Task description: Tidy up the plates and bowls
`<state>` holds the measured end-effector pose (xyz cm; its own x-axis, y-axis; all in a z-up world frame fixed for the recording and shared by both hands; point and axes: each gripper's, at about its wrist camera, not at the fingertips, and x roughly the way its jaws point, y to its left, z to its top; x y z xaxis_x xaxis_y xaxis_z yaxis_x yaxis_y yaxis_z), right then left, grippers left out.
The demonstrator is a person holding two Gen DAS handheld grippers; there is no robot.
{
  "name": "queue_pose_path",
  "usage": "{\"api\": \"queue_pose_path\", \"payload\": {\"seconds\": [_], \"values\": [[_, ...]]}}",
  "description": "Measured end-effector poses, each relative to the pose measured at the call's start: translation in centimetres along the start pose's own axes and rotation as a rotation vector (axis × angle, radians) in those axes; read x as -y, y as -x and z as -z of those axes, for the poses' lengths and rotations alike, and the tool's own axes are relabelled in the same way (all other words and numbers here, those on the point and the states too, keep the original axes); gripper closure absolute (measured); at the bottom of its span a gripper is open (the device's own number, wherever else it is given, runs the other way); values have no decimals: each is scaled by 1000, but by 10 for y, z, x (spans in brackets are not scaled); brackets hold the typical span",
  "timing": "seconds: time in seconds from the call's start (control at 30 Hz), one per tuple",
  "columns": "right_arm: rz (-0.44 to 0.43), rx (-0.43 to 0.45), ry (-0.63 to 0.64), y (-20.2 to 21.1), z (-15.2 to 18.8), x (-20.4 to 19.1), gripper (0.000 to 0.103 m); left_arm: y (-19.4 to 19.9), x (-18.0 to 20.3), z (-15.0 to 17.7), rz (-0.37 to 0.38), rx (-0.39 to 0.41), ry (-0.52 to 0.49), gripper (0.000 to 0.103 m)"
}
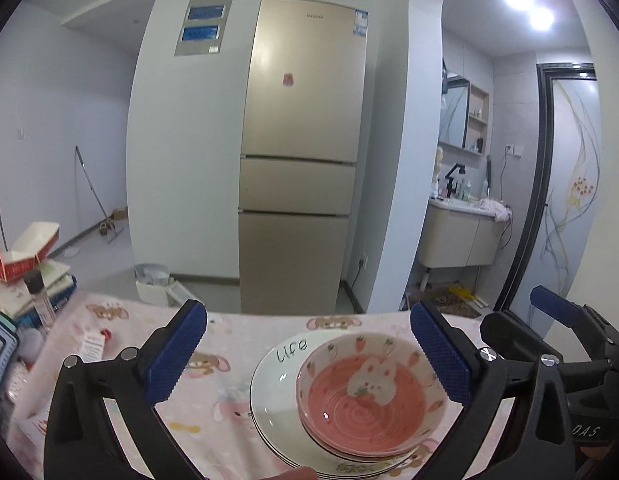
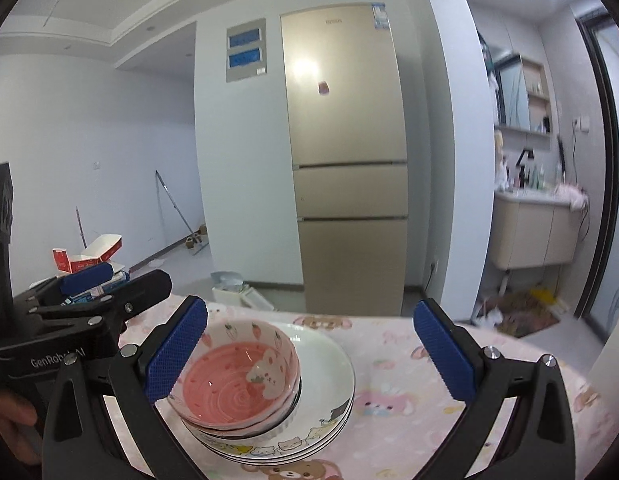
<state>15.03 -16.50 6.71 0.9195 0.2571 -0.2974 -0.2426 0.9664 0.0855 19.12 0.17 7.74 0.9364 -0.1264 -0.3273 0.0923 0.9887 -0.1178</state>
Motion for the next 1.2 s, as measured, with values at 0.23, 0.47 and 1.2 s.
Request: {"api": "queue_pose_path", "payload": {"seconds": [0.23,0.47,1.2], "values": [[8,100,39,44,-28,-4,0,44,17,-25,-18,69,-42,0],[-5,195,82,97,-53,-12,0,109,26,-39,-43,165,-107,0],[-89,136,185,182,29,-37,0,217,26,65,-45,128,-134,0]]}}
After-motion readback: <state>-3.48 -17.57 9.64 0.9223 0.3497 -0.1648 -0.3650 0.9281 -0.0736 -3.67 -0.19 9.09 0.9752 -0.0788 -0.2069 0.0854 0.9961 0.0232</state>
